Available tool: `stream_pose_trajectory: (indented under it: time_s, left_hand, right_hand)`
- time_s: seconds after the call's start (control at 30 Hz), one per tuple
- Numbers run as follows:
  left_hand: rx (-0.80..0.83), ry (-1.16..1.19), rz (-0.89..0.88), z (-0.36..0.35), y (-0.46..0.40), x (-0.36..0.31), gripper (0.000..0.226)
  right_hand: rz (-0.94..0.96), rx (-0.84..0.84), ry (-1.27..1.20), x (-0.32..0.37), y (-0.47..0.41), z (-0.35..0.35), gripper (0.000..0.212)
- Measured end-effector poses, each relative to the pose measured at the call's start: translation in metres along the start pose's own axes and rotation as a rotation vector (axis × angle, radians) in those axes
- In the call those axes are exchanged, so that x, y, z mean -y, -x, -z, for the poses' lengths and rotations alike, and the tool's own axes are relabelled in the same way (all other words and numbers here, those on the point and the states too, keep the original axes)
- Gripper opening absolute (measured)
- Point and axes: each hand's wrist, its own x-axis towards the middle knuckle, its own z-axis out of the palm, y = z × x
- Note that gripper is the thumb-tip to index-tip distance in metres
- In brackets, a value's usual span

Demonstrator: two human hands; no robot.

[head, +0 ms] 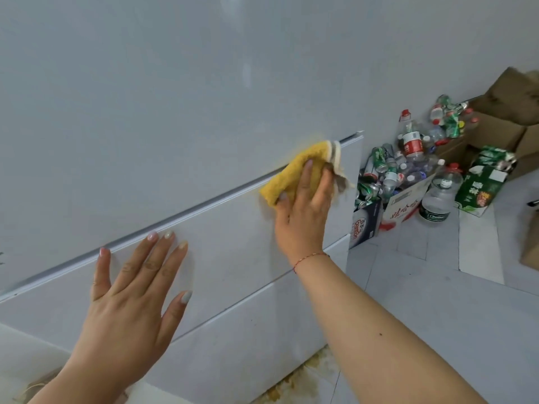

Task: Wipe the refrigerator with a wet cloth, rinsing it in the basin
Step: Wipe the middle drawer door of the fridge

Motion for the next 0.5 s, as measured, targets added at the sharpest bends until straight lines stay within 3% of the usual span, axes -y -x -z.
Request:
stream_pose_trajectory:
  time_s: [0.17, 0.37, 0.43, 0.5]
  left_hand:
    - [0.029, 0.047, 0.021, 0.001, -0.006, -0.002, 0.060]
    - [0.055, 0.055, 0.038, -0.001, -0.004, -0.003, 0.061]
    - [0.063, 0.047, 0.039, -0.002, -0.003, -0.003, 0.061]
    - [0.069, 0.041, 0.043, -0.003, -0.003, -0.004, 0.061]
  right_hand:
    - [-0.434, -0.068, -0.271, -0.030, -0.044, 0.006, 0.070]
    - [-0.937, -0.054, -0.462, -0.006, -0.016, 0.000, 0.058]
    - [-0.974, -0.002, -0.487, 0.011, 0.006, -0.005, 0.060]
    - [-0.892, 0.079, -0.474, 0.031, 0.035, -0.014, 0.070]
